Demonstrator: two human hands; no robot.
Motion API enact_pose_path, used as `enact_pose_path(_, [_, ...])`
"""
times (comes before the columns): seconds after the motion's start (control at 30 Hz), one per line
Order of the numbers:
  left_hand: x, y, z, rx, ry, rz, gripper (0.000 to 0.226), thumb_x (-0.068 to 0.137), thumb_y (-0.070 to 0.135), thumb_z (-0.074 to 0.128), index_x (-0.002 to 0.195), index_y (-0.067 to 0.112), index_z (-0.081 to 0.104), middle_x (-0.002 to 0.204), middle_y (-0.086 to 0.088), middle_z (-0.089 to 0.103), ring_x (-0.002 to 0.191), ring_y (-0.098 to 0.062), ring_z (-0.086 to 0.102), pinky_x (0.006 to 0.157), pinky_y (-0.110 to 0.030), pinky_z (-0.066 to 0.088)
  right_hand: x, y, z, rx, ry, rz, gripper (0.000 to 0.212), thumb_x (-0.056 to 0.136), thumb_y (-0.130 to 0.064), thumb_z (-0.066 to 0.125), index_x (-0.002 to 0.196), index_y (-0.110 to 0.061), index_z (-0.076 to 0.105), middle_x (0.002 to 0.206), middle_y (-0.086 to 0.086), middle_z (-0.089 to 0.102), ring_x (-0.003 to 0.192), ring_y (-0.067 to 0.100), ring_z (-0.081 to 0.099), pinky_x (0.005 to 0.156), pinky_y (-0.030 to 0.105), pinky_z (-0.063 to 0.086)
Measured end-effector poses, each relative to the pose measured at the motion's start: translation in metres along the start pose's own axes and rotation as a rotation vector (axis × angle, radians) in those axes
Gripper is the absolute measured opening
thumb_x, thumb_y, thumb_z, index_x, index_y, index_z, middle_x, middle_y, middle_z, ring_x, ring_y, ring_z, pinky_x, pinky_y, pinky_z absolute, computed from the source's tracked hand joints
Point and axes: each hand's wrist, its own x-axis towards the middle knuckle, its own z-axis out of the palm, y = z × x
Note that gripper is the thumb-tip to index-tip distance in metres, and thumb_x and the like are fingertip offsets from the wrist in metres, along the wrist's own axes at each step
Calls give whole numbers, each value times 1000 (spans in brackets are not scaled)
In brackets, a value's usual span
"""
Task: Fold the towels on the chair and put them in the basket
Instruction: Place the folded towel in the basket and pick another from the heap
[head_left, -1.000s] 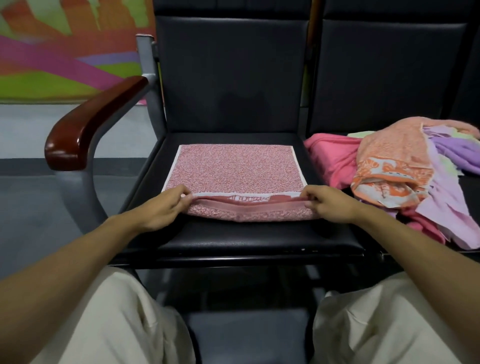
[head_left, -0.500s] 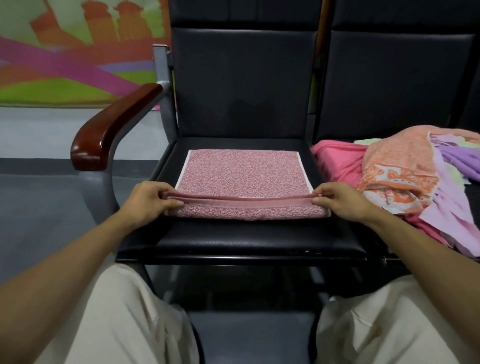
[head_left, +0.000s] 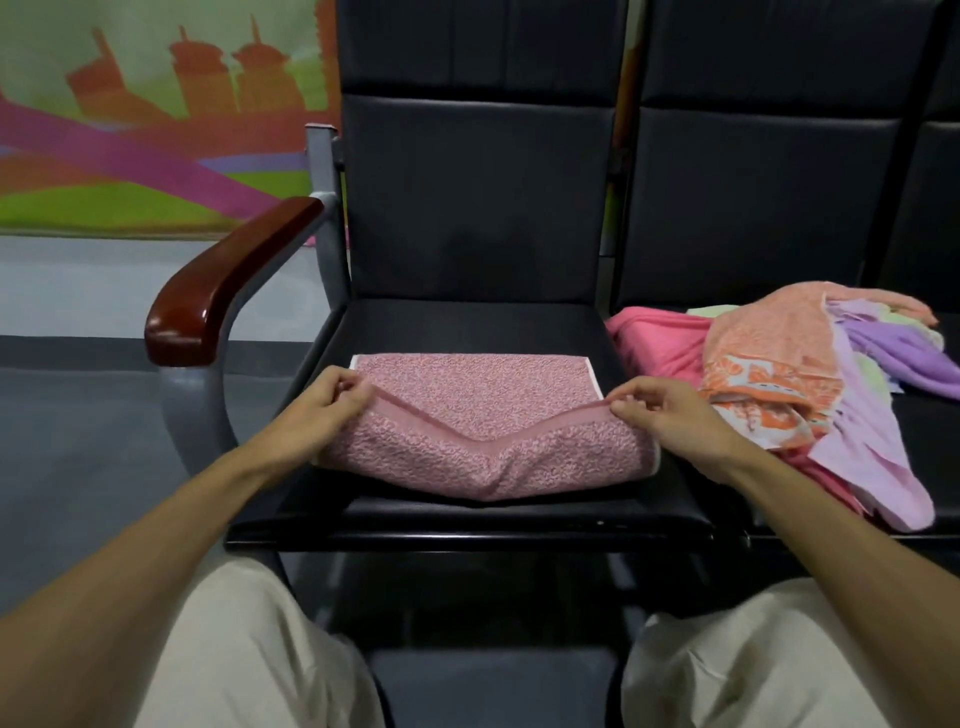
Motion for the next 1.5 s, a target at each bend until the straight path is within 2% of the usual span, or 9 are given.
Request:
enact_pose_path(0.13, [24,9,3,-23,9,25,31,93,6,58,100,36,52,107,9,57,92,-1,54,77,-11,41,28,2,9,-18,187,1,9,89,-11,67,95,-14,73,85,-7,69,78,2,59,71,9,42])
enact_pose_path(0.33, [86,9,6,27,314,-31,20,94,2,54,102,18,61,106,-2,61,101,-17,57,86,-26,41,97,10,9,-41,314,26,10,86,-12,69,87,-22,72,86,-3,72,87,16,68,83,31,51])
enact_pose_path(0.57, [141,-20,16,77,451,-125,15,92,1,58,101,11,65,105,-5,63,97,-15,54,85,-25,40,171,29,25,-93,299,75,6,87,-13,69,88,-17,72,86,-1,70,84,11,62,71,19,44])
enact_pose_path(0.77, [146,-64,21,413,282,-145,34,90,5,59,124,5,57,121,-15,57,114,-28,54,99,-34,39,184,53,56,-355,217,170,20,85,-18,71,105,-13,71,101,5,70,95,18,61,84,23,43])
enact_pose_path(0.9, [143,-64,18,553,205,-251,52,90,22,59,133,0,40,132,-20,42,125,-34,38,106,-43,34,167,44,68,-675,230,-148,29,86,-14,67,115,-15,64,115,6,57,108,28,47,93,42,40])
enact_pose_path(1.07, [131,-50,6,724,-51,-610,86,87,63,52,141,-1,32,144,-21,35,133,-35,35,108,-44,34,142,22,82,-666,-286,-252,36,95,-39,54,126,-21,56,124,-1,54,118,17,45,107,35,35])
enact_pose_path(1.17, [119,-32,4,719,-209,-623,69,86,57,57,132,8,47,140,-16,43,123,-31,48,99,-38,42,127,19,85,-674,-331,-191,46,95,-44,51,136,-23,48,136,0,46,129,18,38,112,33,29])
enact_pose_path(1.3, [101,-13,5,578,-179,-555,19,86,27,60,76,12,54,89,-7,62,74,-20,58,61,-27,42,102,17,79,-678,-384,-187,66,85,-65,46,138,-25,45,136,-2,44,129,15,37,112,31,29])
enact_pose_path(1.5, [71,31,-4,-295,-70,-624,15,86,13,65,92,0,63,76,-11,71,64,-19,67,55,-25,55,74,13,73,-619,-423,-187,79,73,-75,45,135,-27,50,132,-1,48,126,16,40,111,30,29])
